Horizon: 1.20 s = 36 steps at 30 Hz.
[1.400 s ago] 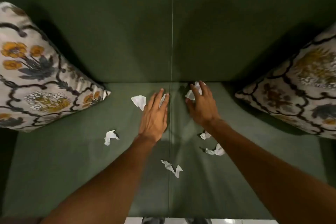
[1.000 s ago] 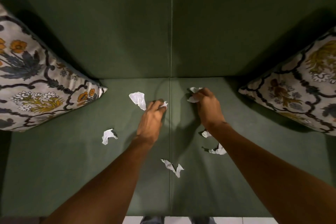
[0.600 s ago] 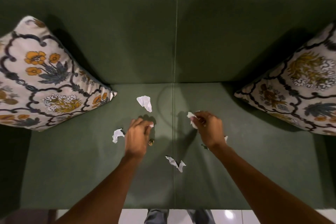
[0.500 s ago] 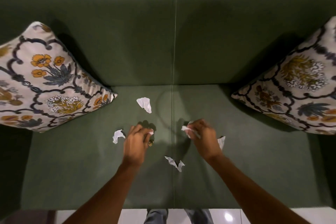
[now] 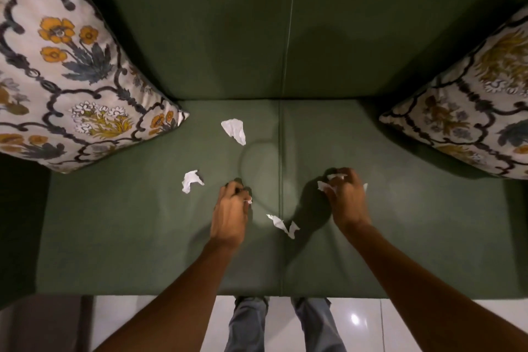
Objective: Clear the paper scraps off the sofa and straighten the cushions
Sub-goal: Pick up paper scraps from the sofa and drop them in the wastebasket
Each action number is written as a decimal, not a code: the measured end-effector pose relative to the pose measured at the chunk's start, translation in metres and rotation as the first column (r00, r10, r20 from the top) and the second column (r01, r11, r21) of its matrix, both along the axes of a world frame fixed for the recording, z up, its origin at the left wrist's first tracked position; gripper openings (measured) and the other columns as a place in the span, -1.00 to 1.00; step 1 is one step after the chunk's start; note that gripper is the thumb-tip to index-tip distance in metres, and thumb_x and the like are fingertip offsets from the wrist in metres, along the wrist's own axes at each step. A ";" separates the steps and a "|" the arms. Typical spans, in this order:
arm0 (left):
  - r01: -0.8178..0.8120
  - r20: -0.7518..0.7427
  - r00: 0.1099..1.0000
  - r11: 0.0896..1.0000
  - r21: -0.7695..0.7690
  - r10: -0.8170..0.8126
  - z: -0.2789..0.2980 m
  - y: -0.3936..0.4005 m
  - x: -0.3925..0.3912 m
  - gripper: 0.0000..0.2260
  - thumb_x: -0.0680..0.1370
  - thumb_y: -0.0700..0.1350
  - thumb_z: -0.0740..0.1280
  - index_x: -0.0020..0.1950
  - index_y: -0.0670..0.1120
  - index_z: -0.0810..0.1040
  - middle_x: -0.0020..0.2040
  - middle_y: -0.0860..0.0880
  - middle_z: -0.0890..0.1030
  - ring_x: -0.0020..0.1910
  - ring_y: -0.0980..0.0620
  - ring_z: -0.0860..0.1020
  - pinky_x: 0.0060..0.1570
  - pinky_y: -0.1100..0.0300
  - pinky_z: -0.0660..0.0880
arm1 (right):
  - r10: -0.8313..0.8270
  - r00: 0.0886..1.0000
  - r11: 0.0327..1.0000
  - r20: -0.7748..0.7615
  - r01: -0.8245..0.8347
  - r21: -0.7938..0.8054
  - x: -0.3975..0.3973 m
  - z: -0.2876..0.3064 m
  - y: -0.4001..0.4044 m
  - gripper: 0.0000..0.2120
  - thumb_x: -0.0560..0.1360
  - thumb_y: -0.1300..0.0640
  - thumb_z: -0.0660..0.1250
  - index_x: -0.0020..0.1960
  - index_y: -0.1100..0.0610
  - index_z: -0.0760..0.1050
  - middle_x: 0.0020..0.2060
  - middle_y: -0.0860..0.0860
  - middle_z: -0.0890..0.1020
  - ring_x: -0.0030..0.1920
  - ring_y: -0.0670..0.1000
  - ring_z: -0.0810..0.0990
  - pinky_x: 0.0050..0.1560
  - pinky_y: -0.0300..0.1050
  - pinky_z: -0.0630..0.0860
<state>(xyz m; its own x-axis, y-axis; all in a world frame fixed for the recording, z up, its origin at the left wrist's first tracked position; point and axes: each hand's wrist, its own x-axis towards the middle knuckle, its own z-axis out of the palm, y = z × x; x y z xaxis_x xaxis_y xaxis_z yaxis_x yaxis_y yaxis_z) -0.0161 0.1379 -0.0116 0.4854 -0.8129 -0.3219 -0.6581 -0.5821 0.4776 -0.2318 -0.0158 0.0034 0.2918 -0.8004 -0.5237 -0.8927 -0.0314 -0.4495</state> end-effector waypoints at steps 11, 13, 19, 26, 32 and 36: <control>-0.204 0.021 0.978 0.978 -0.053 0.205 0.018 0.012 -0.012 -0.82 0.44 -0.28 0.54 -0.07 -0.02 0.70 -0.07 -0.05 0.68 -0.14 -0.16 0.67 -0.20 0.07 0.58 | 0.209 0.977 0.973 0.031 -0.205 -0.103 0.031 0.009 -0.006 -0.81 0.64 0.21 0.42 0.21 0.18 0.73 0.12 0.16 0.69 0.03 0.23 0.72 0.11 0.12 0.64; -0.278 0.028 0.960 0.960 -0.047 0.279 0.031 0.017 -0.014 -0.83 0.46 -0.24 0.53 -0.06 0.01 0.68 -0.08 -0.04 0.67 -0.13 -0.15 0.66 -0.20 0.08 0.56 | 0.246 0.968 0.964 0.048 -0.240 -0.116 0.044 0.021 0.002 -0.84 0.62 0.20 0.44 0.16 0.12 0.75 0.09 0.13 0.71 0.01 0.23 0.73 0.03 0.04 0.63; -0.386 0.019 0.921 0.919 -0.079 0.388 0.061 0.054 -0.013 -0.85 0.51 -0.26 0.47 -0.02 -0.03 0.69 -0.04 -0.06 0.67 -0.08 -0.15 0.64 -0.13 0.06 0.54 | 0.311 0.937 0.948 0.156 -0.295 -0.117 0.075 0.046 0.041 -0.90 0.62 0.13 0.45 0.00 0.01 0.75 -0.13 -0.01 0.74 -0.17 -0.05 0.74 -0.13 -0.19 0.58; -0.547 -0.019 0.836 0.832 -0.085 0.548 0.065 0.148 -0.004 -0.87 0.60 -0.23 0.40 0.08 -0.08 0.71 0.11 -0.09 0.68 0.09 -0.13 0.63 0.08 0.04 0.59 | 0.461 0.865 0.884 0.198 -0.467 -0.017 0.115 0.057 0.128 -0.87 0.59 0.10 0.49 0.11 0.02 0.78 0.00 0.05 0.79 -0.03 0.11 0.75 0.00 -0.08 0.61; -0.701 -0.044 0.712 0.708 -0.081 0.700 0.058 0.272 -0.004 -0.88 0.65 -0.15 0.35 0.08 -0.03 0.68 0.11 -0.07 0.68 0.05 -0.10 0.64 0.07 -0.02 0.61 | 0.605 0.779 0.793 0.166 -0.608 -0.039 0.155 0.048 0.253 -0.88 0.59 0.03 0.48 0.07 -0.02 0.78 -0.07 0.01 0.82 -0.08 0.11 0.77 -0.16 -0.21 0.43; -0.763 -0.053 0.647 0.644 -0.061 0.761 0.054 0.361 -0.005 -0.89 0.63 -0.21 0.34 0.07 -0.05 0.65 0.08 -0.04 0.65 0.03 -0.10 0.61 -0.02 -0.08 0.59 | 0.583 0.759 0.784 0.290 -0.619 0.045 0.174 0.042 0.349 -0.90 0.60 0.13 0.47 0.09 0.03 0.75 -0.25 -0.12 0.77 -0.19 -0.20 0.73 -0.01 -0.11 0.65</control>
